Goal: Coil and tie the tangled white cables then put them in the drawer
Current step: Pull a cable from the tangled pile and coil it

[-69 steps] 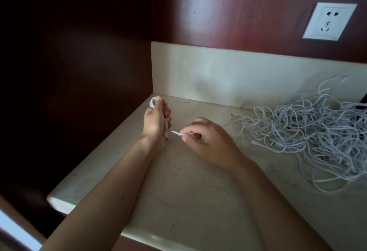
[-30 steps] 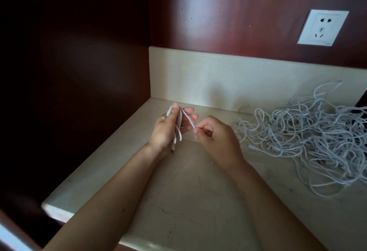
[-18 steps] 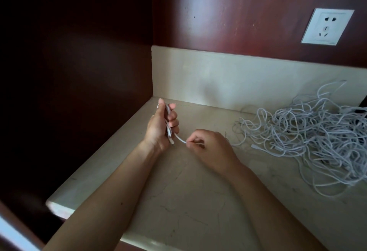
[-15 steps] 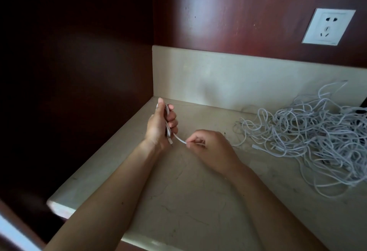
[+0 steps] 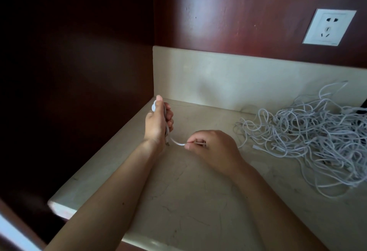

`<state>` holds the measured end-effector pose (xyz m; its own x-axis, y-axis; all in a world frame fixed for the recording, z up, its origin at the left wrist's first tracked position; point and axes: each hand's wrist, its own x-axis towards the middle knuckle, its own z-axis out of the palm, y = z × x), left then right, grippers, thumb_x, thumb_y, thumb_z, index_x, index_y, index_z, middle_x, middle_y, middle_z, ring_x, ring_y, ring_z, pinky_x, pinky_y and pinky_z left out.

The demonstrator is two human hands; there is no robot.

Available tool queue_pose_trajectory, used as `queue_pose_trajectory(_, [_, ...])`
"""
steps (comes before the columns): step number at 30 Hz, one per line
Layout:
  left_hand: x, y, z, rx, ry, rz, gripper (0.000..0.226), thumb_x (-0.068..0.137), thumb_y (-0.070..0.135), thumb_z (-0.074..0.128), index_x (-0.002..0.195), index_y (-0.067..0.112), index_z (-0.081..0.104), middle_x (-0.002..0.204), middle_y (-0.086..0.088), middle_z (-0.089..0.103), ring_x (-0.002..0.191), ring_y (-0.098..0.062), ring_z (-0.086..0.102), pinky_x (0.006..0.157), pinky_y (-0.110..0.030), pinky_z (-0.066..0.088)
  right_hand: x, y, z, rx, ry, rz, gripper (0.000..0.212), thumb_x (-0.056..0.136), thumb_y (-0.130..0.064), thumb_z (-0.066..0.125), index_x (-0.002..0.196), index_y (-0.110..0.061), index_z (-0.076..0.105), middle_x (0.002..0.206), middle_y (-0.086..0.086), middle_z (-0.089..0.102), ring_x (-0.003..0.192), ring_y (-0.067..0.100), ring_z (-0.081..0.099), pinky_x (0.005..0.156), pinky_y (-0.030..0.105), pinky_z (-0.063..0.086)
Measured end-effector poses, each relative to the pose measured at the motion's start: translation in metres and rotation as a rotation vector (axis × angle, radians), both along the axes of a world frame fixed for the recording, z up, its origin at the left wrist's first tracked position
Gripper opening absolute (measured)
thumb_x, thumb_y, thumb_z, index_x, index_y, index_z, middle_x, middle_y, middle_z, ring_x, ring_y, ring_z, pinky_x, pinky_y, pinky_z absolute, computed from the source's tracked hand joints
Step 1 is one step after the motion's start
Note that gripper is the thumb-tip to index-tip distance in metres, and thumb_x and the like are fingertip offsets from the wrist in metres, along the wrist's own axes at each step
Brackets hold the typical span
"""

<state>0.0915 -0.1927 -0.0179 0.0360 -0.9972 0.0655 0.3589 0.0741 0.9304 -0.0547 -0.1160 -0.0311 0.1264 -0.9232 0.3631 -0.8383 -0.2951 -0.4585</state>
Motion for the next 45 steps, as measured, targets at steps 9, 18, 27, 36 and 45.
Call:
queue_pose_trajectory(9, [-0.010,0.009,-0.009,-0.149,-0.446,-0.342,0.046,0.103,0.040,0.040,0.070,0.012,0.055,0.055,0.003,0.051,0.050,-0.008,0.047,0.050,-0.021,0.038,0.007,0.000,0.006,-0.104,-0.279,0.009,0.010,0.080,-0.041,0.073,0.083,-0.033,0.069,0.079,-0.022,0.067,0.074,0.001,0.061,0.070,0.032,0.048])
queue_pose_trajectory(18, [-0.013,0.018,-0.009,-0.099,-0.548,-0.743,0.071,0.097,0.067,0.018,0.077,0.009,0.056,0.060,-0.002,0.050,0.045,-0.012,0.036,0.043,-0.022,0.029,-0.005,-0.004,0.007,-0.197,-0.505,-0.073,0.020,0.084,-0.045,0.062,0.078,-0.025,0.064,0.060,-0.004,0.066,0.062,0.017,0.066,0.067,0.045,0.053])
queue_pose_trajectory(27, [-0.011,0.009,-0.008,0.002,-0.312,-0.676,0.034,0.091,0.049,0.051,0.082,0.016,0.054,0.056,0.004,0.050,0.043,-0.008,0.041,0.039,-0.017,0.031,-0.009,-0.010,0.006,-0.240,-0.594,-0.163,0.014,0.086,-0.026,0.067,0.073,-0.022,0.066,0.062,-0.008,0.061,0.058,0.006,0.053,0.062,0.035,0.045])
queue_pose_trajectory(36, [-0.010,0.003,-0.010,-0.085,-0.437,-0.346,0.034,0.103,0.035,0.044,0.084,0.022,0.069,0.063,0.000,0.047,0.055,-0.012,0.046,0.050,-0.020,0.041,-0.017,-0.004,0.004,-0.038,-0.164,-0.360,0.008,0.076,-0.033,0.069,0.071,-0.028,0.064,0.069,-0.015,0.061,0.072,0.006,0.058,0.061,0.023,0.039])
queue_pose_trajectory(45, [-0.010,0.011,-0.008,-0.240,-0.513,-0.449,0.034,0.101,0.028,0.050,0.080,0.025,0.076,0.057,0.001,0.053,0.067,-0.026,0.055,0.068,-0.030,0.048,-0.010,-0.006,0.000,-0.266,0.060,-0.307,0.033,0.072,-0.049,0.047,0.075,-0.030,0.074,0.078,-0.008,0.069,0.084,0.020,0.058,0.075,0.033,0.039])
